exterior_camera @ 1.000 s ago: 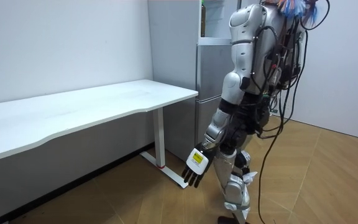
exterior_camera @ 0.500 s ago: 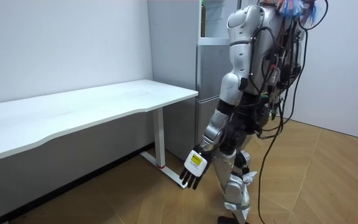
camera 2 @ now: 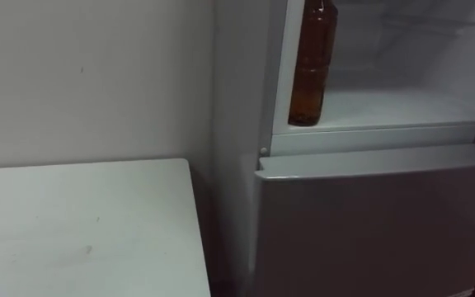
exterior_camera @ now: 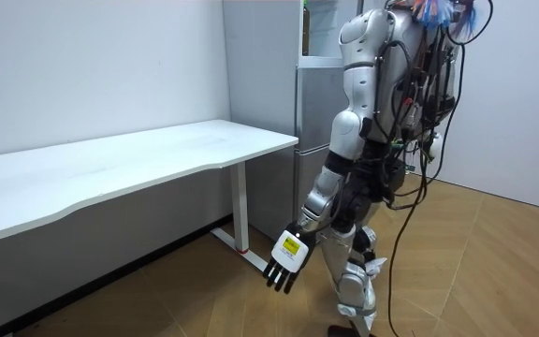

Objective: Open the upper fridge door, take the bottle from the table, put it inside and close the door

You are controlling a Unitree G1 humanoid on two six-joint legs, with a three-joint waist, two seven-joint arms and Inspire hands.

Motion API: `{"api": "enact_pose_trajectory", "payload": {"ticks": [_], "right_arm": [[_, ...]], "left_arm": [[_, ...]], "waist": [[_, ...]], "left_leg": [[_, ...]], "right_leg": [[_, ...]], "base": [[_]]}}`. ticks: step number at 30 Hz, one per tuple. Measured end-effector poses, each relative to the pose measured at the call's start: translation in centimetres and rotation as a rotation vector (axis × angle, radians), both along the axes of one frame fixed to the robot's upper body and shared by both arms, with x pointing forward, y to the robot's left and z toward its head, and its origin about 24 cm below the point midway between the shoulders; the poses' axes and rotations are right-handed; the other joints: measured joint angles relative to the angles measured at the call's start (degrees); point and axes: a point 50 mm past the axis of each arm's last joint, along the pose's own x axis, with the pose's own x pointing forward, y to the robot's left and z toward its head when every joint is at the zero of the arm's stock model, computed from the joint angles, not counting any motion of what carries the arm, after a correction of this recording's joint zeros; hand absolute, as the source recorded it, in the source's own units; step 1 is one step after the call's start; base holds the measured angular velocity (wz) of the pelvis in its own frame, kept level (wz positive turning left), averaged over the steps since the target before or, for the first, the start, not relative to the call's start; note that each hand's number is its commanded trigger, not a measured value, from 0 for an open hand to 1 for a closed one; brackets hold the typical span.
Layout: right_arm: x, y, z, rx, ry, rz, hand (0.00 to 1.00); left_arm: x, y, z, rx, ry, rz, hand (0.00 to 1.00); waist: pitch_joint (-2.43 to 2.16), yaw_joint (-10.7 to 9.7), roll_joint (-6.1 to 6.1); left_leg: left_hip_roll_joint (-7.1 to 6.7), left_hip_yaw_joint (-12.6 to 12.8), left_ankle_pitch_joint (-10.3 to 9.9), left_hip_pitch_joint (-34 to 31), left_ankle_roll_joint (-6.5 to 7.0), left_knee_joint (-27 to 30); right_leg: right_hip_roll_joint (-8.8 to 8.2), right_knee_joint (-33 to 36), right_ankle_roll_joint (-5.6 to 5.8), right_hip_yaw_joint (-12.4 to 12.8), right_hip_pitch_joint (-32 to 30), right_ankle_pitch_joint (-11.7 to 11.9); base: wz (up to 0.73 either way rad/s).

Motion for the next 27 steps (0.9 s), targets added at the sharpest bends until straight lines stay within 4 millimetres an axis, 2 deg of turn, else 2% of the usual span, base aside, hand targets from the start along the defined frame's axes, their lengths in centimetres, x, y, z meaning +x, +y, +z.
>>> {"api": "enact_pose_trajectory", "payload": {"ticks": [2, 6, 7, 8, 9, 11, 17, 19, 22, 27], "right_arm": [[0.5, -1.0, 1.4, -0.049, -0.016, -0.022, 0.00], [1.4, -2.6, 4.1, -0.134, -0.090, -0.084, 0.00], [2.1, -3.0, 5.4, -0.166, -0.147, -0.114, 0.00], [2.7, -3.5, 6.7, -0.205, -0.191, -0.122, 0.00], [3.1, -3.8, 7.2, -0.223, -0.199, -0.120, 0.00], [3.7, -4.7, 9.5, -0.297, -0.245, -0.140, 0.00], [4.6, -5.8, 14.3, -0.431, -0.351, -0.175, 0.00], [4.9, -5.7, 14.5, -0.438, -0.351, -0.180, 0.00], [5.6, -5.2, 16.1, -0.504, -0.371, -0.167, 0.00], [5.9, -4.7, 17.2, -0.609, -0.299, -0.146, 0.00]], "left_arm": [[0.3, 0.4, 0.2, 0.024, -0.014, -0.001, 0.00], [0.4, 0.4, 0.2, 0.030, -0.007, -0.031, 0.00], [0.2, 0.4, 0.2, 0.028, -0.002, -0.032, 0.00], [0.1, 0.4, 0.2, 0.030, 0.002, -0.036, 0.00], [0.0, 0.4, 0.2, 0.030, 0.005, -0.037, 0.00], [0.0, 0.4, 0.2, 0.033, 0.009, -0.039, 0.00], [0.0, 0.6, 0.3, 0.047, 0.012, -0.046, 0.00], [0.1, 0.5, 0.3, 0.045, 0.015, -0.059, 0.00], [-0.1, 0.5, 0.3, 0.045, 0.021, -0.058, 0.00], [-0.3, 0.1, 0.1, 0.032, 0.021, -0.051, 0.00]], "waist": [[0.17, 0.08, -0.87], [0.07, -0.19, -1.87], [-0.04, -0.53, -2.07], [0.09, -1.26, -1.87], [0.02, -1.55, -1.99], [-0.18, -1.73, -2.43], [-0.18, -2.10, -2.87], [-0.14, -2.20, -2.85], [-0.13, -2.79, -2.85], [-0.07, -2.71, -2.71]], "left_leg": [[-0.01, 0.04, 0.01, -0.16, -0.02, -0.01], [0.01, 0.04, -0.02, -0.18, -0.07, -0.02], [0.02, 0.04, -0.01, -0.18, -0.06, -0.02], [0.03, 0.03, -0.01, -0.18, -0.06, -0.02], [0.03, 0.03, -0.01, -0.19, -0.05, -0.05], [0.03, 0.03, -0.01, -0.15, -0.05, -0.26], [0.03, 0.03, -0.01, -0.09, -0.05, -0.35], [-0.06, 0.07, -0.01, 0.03, -0.05, -0.32], [-0.39, 0.22, -0.01, -0.11, -0.04, -0.11], [-0.96, 0.15, -0.02, -0.21, 0.01, -0.11]], "right_leg": [[0.01, 0.10, -0.07, 0.03, -0.28, -0.09], [0.06, 0.00, -0.08, -0.06, -0.36, -0.09], [0.06, 0.03, -0.08, -0.13, -0.37, -0.10], [0.06, -0.03, -0.08, -0.17, -0.33, -0.09], [0.07, -0.04, -0.08, -0.16, -0.30, -0.09], [0.09, 0.02, -0.05, -0.10, -0.33, -0.11], [0.07, 0.23, 0.15, -0.02, -0.43, -0.27], [-0.12, 0.74, 0.14, -0.28, -0.54, -0.41], [-0.63, 2.38, 0.06, -0.31, -1.45, -1.10], [-1.35, 3.96, -0.10, -0.64, -2.59, -1.80]], "base": [[0.00], [0.00], [0.00], [0.00], [0.00], [0.00], [0.00], [0.00], [-0.04], [-0.01]]}}
